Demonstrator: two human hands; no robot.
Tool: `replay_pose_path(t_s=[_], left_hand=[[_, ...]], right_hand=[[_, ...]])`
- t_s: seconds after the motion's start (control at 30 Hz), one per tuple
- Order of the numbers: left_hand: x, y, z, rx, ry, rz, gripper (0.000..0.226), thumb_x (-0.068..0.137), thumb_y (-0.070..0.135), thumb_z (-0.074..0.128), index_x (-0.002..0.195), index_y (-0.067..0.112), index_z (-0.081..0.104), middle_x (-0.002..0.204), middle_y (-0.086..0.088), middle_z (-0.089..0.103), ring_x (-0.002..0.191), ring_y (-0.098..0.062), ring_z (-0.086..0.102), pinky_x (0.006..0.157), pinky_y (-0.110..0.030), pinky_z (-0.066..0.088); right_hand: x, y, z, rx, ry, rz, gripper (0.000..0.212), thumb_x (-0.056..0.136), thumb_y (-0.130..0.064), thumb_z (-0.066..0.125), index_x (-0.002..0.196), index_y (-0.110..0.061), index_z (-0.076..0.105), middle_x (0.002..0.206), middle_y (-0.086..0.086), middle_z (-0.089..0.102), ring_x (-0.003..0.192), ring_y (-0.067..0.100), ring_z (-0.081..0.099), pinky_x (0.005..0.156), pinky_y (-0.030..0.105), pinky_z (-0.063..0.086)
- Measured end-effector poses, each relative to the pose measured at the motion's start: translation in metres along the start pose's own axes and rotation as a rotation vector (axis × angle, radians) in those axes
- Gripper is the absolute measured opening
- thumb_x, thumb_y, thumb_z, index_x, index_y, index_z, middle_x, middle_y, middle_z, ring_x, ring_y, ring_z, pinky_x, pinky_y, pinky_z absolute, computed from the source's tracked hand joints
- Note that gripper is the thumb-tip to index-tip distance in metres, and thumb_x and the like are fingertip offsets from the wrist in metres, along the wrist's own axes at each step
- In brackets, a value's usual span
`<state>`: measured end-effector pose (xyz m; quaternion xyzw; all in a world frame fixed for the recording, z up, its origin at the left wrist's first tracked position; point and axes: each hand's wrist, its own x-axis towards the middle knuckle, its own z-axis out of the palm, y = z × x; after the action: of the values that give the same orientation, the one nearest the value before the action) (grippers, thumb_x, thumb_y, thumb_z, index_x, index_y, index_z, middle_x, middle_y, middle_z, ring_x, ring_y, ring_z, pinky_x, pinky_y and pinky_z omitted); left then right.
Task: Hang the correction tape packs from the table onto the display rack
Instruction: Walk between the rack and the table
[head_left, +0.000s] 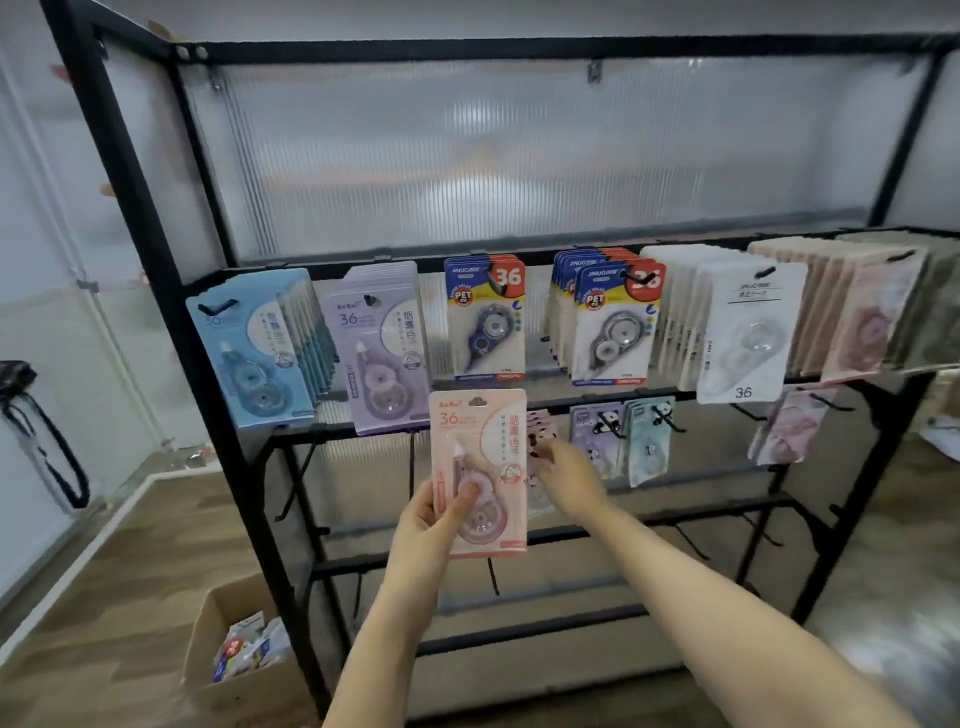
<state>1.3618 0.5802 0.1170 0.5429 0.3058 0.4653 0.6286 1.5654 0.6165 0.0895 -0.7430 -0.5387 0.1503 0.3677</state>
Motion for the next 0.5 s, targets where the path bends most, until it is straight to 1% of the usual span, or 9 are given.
replay_pose_path(t_s=[0.07,0.13,0.23,0.3,0.37,0.43,0.5], left_hand=[[0.002,-0.011,0.009,-0.007,-0.037,-0.023,0.04,0.074,0.031,0.066,0.11,0.014,0.064,0.098,-0.004,0.074,0.088,-0.017,0.07,0.074,-0.024,0.054],[0.003,-0.023,0.018,-0.013,-0.079,-0.041,0.037,0.075,0.029,0.065,0.108,0.013,0.064,0.097,-0.004,0.075,0.086,-0.017,0.07,0.07,-0.022,0.055],[0.003,-0.038,0.037,-0.012,-0.159,-0.085,0.034,0.081,0.027,0.065,0.112,0.014,0.063,0.103,-0.006,0.073,0.093,-0.021,0.07,0.075,-0.027,0.055],[0.003,-0.048,0.052,-0.009,-0.226,-0.099,0.024,0.088,0.021,0.063,0.112,0.017,0.064,0.103,-0.004,0.074,0.092,-0.019,0.07,0.072,-0.023,0.054],[0.005,-0.057,0.067,-0.004,-0.258,-0.106,0.02,0.091,0.015,0.06,0.111,0.017,0.064,0.101,-0.003,0.074,0.089,-0.017,0.071,0.068,-0.02,0.054],[0.005,-0.066,0.086,0.0,-0.295,-0.129,0.021,0.091,0.014,0.06,0.112,0.016,0.064,0.099,-0.003,0.074,0.088,-0.018,0.071,0.069,-0.023,0.056],[0.007,-0.075,0.107,0.003,-0.328,-0.158,0.023,0.091,0.014,0.061,0.114,0.014,0.063,0.101,-0.006,0.074,0.093,-0.024,0.071,0.078,-0.031,0.058]], right_hand=[[-0.014,0.012,-0.01,-0.102,0.001,-0.044,0.028,0.097,-0.016,0.048,0.121,-0.004,0.058,0.12,0.01,0.061,0.11,0.023,0.057,0.09,0.031,0.045],[-0.024,0.025,-0.019,-0.193,-0.019,-0.049,0.029,0.095,-0.012,0.048,0.122,-0.005,0.058,0.123,0.01,0.06,0.113,0.024,0.056,0.092,0.032,0.045],[-0.036,0.049,-0.04,-0.286,-0.054,0.027,0.036,0.09,-0.005,0.048,0.125,-0.008,0.056,0.13,0.007,0.056,0.12,0.024,0.052,0.1,0.033,0.043],[-0.044,0.069,-0.056,-0.361,-0.061,0.093,0.041,0.088,-0.005,0.047,0.128,-0.011,0.054,0.133,0.007,0.054,0.122,0.024,0.05,0.101,0.034,0.042],[-0.051,0.089,-0.073,-0.424,-0.059,0.162,0.039,0.09,-0.007,0.046,0.128,-0.011,0.052,0.131,0.01,0.054,0.122,0.026,0.049,0.099,0.034,0.042],[-0.061,0.105,-0.094,-0.48,-0.067,0.214,0.037,0.093,-0.01,0.045,0.13,-0.009,0.049,0.135,0.011,0.051,0.124,0.026,0.046,0.099,0.032,0.039],[-0.067,0.123,-0.115,-0.509,-0.067,0.269,0.041,0.095,-0.012,0.045,0.136,-0.011,0.045,0.14,0.009,0.048,0.127,0.025,0.045,0.1,0.03,0.038]])
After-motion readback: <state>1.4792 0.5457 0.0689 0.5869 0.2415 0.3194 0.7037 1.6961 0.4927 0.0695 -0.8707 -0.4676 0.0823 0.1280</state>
